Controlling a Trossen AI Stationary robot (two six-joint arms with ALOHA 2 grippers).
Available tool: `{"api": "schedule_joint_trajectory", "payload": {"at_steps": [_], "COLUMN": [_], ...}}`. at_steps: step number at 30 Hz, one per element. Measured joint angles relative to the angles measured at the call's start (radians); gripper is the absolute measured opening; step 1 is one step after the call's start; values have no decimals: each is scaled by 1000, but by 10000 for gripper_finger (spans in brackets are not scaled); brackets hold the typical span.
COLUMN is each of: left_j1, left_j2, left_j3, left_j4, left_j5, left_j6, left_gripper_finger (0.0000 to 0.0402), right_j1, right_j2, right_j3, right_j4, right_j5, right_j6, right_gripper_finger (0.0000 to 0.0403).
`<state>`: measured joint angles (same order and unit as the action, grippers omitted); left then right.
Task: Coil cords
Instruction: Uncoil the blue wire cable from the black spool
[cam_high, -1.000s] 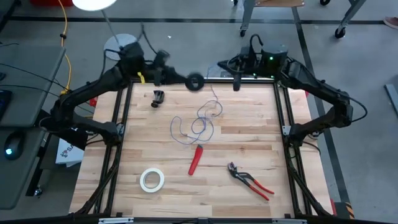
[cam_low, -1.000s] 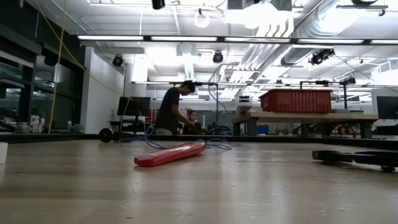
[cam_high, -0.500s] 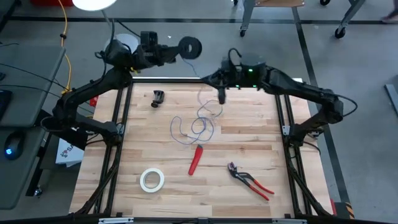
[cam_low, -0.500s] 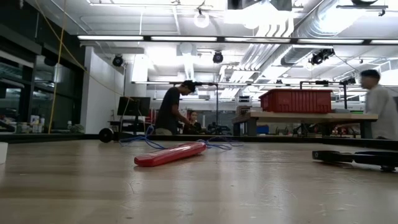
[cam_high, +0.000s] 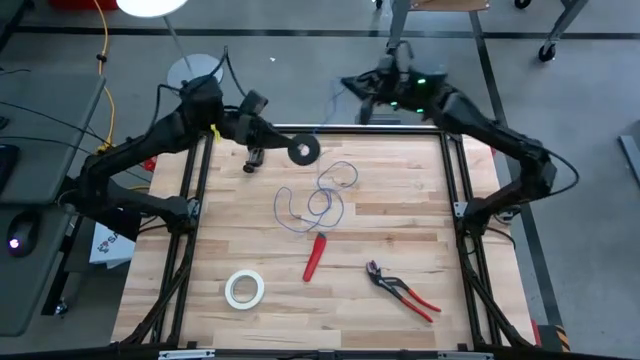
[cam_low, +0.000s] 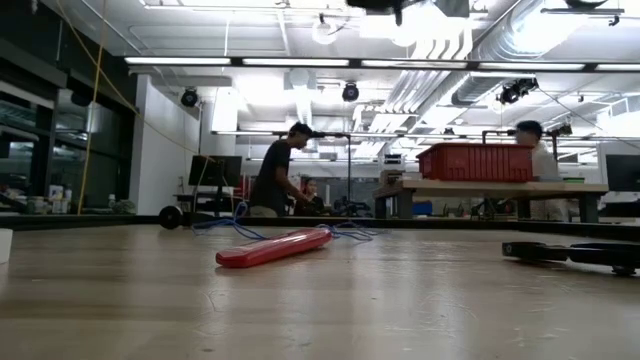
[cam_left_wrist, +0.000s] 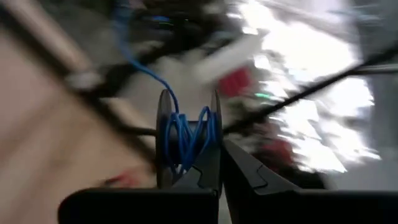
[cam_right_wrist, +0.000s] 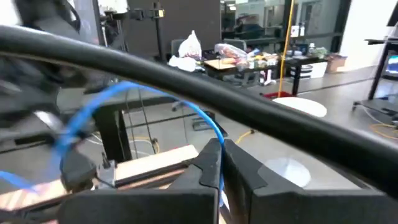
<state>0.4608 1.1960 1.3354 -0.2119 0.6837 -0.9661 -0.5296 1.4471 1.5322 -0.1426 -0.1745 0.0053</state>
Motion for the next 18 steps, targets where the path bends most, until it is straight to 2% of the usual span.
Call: {"api": "schedule_joint_trajectory", "payload": {"at_steps": [2, 4, 6, 9, 12, 14, 18], "left_j1": [35, 81, 131, 197, 240, 255, 230], "left_j2": [-20, -32, -35, -12, 30, 62, 113], "left_j3": [0, 0, 0, 0, 0, 0, 0], "left_j4": [-112, -131, -49, 223, 511, 655, 801], "left_j5": [-82, -168, -245, -301, -320, -326, -264], "left_j6": [96, 166, 196, 181, 93, -22, -267], "left_gripper_finger": [0, 0, 0, 0, 0, 0, 0], "right_j1": [-7, -2, 17, 70, 139, 176, 223], "right_j2": [-47, -89, -122, -142, -135, -113, -35], "right_j3": [0, 0, 0, 0, -10, -10, -10], "right_j4": [-85, -172, -245, -322, -334, -307, -225], "right_j5": [-3, -15, -45, -62, -62, -56, 23], "right_j6": [-11, -11, -4, 18, 21, 25, 36], "right_gripper_finger": [0, 0, 0, 0, 0, 0, 0]}}
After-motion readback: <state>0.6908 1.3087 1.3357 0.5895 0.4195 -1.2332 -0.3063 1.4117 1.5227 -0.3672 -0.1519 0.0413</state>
